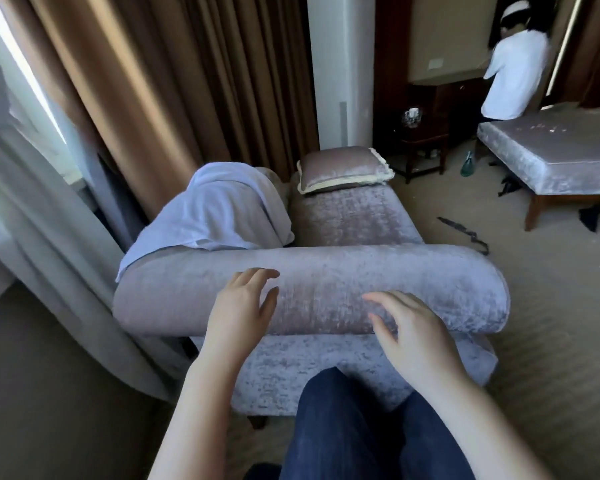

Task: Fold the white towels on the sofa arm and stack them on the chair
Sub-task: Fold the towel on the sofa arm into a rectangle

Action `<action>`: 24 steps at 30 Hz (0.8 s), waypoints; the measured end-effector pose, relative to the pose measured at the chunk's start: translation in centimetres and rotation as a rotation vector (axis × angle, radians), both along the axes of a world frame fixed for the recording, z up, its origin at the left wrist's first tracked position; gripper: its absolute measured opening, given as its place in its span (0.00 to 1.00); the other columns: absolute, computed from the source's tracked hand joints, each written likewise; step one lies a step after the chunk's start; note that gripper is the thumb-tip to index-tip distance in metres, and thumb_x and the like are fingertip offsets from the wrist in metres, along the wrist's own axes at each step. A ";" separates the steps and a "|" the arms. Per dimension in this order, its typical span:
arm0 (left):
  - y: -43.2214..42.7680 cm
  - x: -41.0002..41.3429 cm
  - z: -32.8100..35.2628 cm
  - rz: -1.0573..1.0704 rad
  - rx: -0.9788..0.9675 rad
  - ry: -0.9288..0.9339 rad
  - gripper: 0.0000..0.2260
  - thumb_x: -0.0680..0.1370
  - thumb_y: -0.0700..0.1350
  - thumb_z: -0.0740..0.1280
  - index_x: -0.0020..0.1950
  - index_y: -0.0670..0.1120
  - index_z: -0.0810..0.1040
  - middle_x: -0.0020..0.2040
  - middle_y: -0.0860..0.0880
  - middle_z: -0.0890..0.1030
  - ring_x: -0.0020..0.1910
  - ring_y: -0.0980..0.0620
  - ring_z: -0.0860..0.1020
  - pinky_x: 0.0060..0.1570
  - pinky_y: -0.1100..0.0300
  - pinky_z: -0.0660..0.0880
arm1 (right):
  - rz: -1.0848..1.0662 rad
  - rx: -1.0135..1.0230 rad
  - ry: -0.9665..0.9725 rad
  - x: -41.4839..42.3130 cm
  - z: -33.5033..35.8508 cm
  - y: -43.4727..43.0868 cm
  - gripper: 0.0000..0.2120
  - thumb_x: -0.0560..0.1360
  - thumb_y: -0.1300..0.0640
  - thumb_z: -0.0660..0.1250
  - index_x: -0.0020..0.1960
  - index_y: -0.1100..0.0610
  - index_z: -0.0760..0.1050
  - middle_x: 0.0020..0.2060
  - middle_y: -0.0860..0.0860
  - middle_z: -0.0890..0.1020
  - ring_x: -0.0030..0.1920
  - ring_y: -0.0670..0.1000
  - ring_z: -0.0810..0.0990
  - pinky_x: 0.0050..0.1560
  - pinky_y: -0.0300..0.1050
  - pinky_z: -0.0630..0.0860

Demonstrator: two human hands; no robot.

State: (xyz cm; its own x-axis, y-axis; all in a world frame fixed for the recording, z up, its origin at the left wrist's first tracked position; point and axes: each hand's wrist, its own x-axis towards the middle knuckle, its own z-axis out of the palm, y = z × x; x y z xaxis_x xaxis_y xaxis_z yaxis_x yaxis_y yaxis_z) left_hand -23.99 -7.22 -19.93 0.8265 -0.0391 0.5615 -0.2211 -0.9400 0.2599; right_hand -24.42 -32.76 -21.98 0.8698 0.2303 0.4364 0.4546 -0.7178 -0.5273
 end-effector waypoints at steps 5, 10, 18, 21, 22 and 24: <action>4.5 6.1 1.8 0.087 0.142 -0.035 0.13 0.72 0.36 0.73 0.56 0.42 0.80 0.53 0.45 0.82 0.50 0.41 0.78 0.44 0.49 0.77 | 0.099 -0.073 -0.105 6.8 1.6 3.5 0.13 0.75 0.62 0.70 0.59 0.54 0.80 0.52 0.47 0.83 0.52 0.50 0.81 0.51 0.43 0.75; 10.3 11.7 2.3 0.334 0.218 -0.040 0.19 0.65 0.35 0.77 0.55 0.41 0.80 0.52 0.43 0.81 0.48 0.37 0.78 0.40 0.47 0.75 | 0.153 -0.057 -0.173 15.0 2.8 8.2 0.09 0.75 0.62 0.68 0.55 0.55 0.80 0.49 0.48 0.83 0.49 0.53 0.81 0.49 0.50 0.77; 14.7 15.6 -0.6 0.490 0.084 -0.095 0.02 0.72 0.40 0.70 0.43 0.45 0.80 0.43 0.48 0.80 0.45 0.42 0.75 0.47 0.49 0.69 | 0.384 -0.206 0.041 24.1 1.7 18.4 0.17 0.77 0.45 0.66 0.62 0.52 0.76 0.57 0.47 0.79 0.60 0.50 0.74 0.58 0.46 0.70; 14.8 15.5 -0.7 0.479 0.065 -0.115 0.02 0.72 0.41 0.71 0.42 0.46 0.79 0.42 0.49 0.79 0.45 0.44 0.75 0.47 0.50 0.69 | 0.490 -0.285 0.070 25.2 1.8 21.7 0.19 0.75 0.40 0.66 0.59 0.51 0.76 0.55 0.46 0.79 0.58 0.50 0.75 0.56 0.45 0.69; 14.9 15.5 -0.7 0.482 0.059 -0.121 0.03 0.71 0.41 0.71 0.42 0.47 0.79 0.42 0.50 0.79 0.45 0.44 0.75 0.47 0.51 0.68 | 0.509 -0.299 0.074 25.3 1.9 22.6 0.18 0.75 0.40 0.66 0.58 0.51 0.76 0.53 0.46 0.80 0.56 0.50 0.76 0.54 0.45 0.69; 15.0 15.5 -0.9 0.485 0.056 -0.148 0.03 0.72 0.46 0.68 0.43 0.47 0.78 0.42 0.50 0.79 0.45 0.45 0.75 0.47 0.54 0.65 | 0.513 -0.310 0.072 25.5 1.9 23.8 0.12 0.76 0.46 0.66 0.54 0.53 0.76 0.50 0.49 0.81 0.53 0.53 0.77 0.48 0.45 0.69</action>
